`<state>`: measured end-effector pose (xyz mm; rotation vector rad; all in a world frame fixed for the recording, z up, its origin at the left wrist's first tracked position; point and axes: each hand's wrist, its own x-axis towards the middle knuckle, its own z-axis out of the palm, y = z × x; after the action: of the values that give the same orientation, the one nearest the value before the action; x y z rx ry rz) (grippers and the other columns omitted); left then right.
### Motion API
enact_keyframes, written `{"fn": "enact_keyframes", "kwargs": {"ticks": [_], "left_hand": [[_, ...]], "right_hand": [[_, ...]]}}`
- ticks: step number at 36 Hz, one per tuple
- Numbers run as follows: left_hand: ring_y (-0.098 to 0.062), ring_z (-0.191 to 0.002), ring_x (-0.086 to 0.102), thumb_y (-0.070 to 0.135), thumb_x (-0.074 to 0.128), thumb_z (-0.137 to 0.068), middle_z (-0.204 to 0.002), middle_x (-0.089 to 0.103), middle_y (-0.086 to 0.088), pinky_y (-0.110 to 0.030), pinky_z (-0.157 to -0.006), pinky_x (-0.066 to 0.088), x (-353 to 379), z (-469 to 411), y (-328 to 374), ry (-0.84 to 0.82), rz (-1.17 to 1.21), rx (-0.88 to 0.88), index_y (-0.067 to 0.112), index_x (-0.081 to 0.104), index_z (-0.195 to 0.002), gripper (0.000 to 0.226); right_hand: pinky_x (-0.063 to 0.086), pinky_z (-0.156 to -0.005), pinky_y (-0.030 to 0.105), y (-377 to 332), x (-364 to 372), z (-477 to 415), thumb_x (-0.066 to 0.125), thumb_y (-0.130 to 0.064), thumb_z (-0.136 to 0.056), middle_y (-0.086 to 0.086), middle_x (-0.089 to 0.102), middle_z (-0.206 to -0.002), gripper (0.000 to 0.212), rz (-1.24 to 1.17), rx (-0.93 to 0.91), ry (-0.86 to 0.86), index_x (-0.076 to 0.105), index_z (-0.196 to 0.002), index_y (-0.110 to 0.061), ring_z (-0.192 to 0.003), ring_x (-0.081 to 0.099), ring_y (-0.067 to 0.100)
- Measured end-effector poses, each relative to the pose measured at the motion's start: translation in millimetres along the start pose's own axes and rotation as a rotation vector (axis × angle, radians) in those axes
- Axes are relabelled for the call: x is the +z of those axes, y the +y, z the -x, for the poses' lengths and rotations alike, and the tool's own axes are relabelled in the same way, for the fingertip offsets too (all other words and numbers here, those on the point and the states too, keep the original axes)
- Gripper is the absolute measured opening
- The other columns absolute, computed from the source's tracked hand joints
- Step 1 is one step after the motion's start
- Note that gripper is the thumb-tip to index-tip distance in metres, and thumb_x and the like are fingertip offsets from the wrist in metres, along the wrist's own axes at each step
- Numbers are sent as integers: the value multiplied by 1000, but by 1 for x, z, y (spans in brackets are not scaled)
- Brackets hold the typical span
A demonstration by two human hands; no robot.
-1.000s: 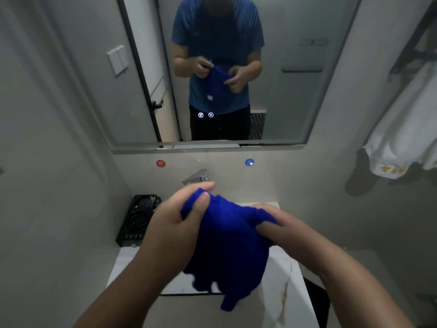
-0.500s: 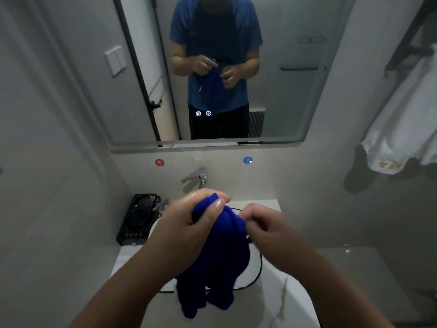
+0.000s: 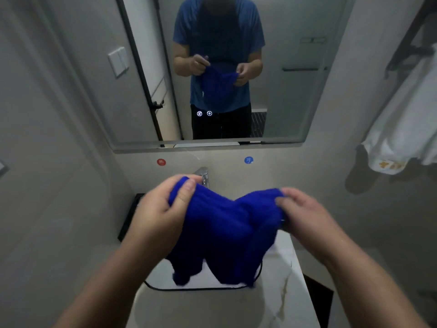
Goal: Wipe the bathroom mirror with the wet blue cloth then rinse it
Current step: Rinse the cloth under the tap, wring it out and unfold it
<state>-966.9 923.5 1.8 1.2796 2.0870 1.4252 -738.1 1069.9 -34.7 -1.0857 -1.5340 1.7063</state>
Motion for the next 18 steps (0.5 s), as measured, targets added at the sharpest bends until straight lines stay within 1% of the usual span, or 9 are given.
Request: {"fn": "enact_keyframes", "kwargs": {"ticks": [2,4,5,7,9,12,14,16,18], "left_hand": [[11,-102,69,40,54,-110,-104,75,35,-30,-94,56,-8,-6,-5,146,26,-29,47,77,-108,24],[-11,-101,76,49,51,-110,-105,79,24,-54,-88,63,-17,-9,-6,224,59,-64,45,77,-113,26],[-19,-101,77,51,50,-110,-106,79,20,-59,-85,63,-22,-11,-9,223,60,-64,45,76,-116,27],[-17,-99,76,46,50,-112,-107,80,19,-52,-80,63,-26,-12,-14,149,49,-27,43,76,-117,26],[-14,-77,72,40,52,-112,-91,78,17,-44,-64,57,-25,-12,-21,51,83,-29,43,77,-114,25],[-2,-56,62,23,57,-111,-71,71,16,-30,-56,49,-22,-14,-27,-155,106,-98,33,78,-107,23],[1,-67,68,18,65,-106,-80,75,18,-25,-66,58,-19,-13,-29,-417,-26,-150,32,78,-105,19],[-3,-93,75,43,77,-93,-108,76,22,-37,-94,62,-13,-9,-32,-706,-305,-182,47,75,-114,21],[4,-112,69,76,80,-73,-137,61,32,-34,-103,58,0,-4,-32,-774,-457,-190,62,55,-137,70]], "right_hand": [[57,-77,38,-2,-14,-8,45,1,-100,16,75,-92,26,-285,58,147,70,-100,-7,-87,70,26],[55,-89,42,-1,-33,-16,45,-1,-100,22,69,-106,21,-548,83,201,66,-104,-6,-101,67,31],[54,-92,42,-2,-42,-17,46,-4,-101,23,65,-110,19,-629,89,185,63,-108,-7,-106,65,32],[56,-88,40,-7,-53,-16,47,-7,-100,21,61,-108,16,-681,66,118,59,-108,-12,-104,63,31],[55,-75,40,-16,-53,-14,45,-6,-102,16,64,-96,19,-576,1,134,62,-96,-13,-91,65,29],[50,-68,45,-33,-37,-10,46,-9,-99,24,68,-95,22,-270,-74,157,68,-104,-8,-83,67,37],[48,-74,43,-46,-25,-6,54,-17,-88,20,70,-91,22,-91,-117,78,72,-100,-14,-84,67,33],[45,-71,35,-62,-13,0,57,-18,-84,9,67,-79,15,129,-157,-29,72,-88,-22,-78,63,22],[44,-65,30,-75,1,7,58,-13,-91,0,64,-72,18,364,-180,-181,71,-85,-24,-68,58,14]]}}
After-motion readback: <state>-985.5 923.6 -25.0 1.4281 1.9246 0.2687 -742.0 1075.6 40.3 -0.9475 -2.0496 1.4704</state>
